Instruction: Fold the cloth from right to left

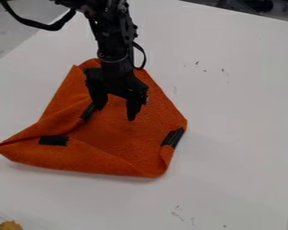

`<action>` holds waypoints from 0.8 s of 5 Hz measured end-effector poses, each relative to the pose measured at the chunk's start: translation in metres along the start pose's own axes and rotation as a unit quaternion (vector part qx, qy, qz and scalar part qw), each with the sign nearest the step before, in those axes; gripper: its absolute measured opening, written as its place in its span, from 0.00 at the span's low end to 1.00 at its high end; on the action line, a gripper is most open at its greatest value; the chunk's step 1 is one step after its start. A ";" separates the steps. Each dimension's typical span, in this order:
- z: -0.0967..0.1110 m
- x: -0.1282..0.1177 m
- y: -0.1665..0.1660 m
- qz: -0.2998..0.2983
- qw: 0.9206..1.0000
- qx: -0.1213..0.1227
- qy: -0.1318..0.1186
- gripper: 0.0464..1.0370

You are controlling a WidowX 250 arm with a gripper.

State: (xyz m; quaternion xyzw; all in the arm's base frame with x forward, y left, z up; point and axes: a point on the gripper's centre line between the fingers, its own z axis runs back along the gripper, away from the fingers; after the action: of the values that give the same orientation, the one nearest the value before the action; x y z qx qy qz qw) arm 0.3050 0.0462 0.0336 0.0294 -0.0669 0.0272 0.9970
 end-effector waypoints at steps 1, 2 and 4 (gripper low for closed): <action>-0.008 -0.005 -0.002 0.004 1.000 -0.003 0.017 0.96; -0.003 -0.005 -0.023 -0.009 0.999 -0.008 0.033 0.96; 0.018 -0.004 -0.092 -0.031 0.999 0.012 0.009 0.96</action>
State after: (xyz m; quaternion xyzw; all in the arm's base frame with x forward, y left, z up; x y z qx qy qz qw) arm 0.3038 -0.0472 0.0459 0.0436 -0.0570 -0.0027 0.9974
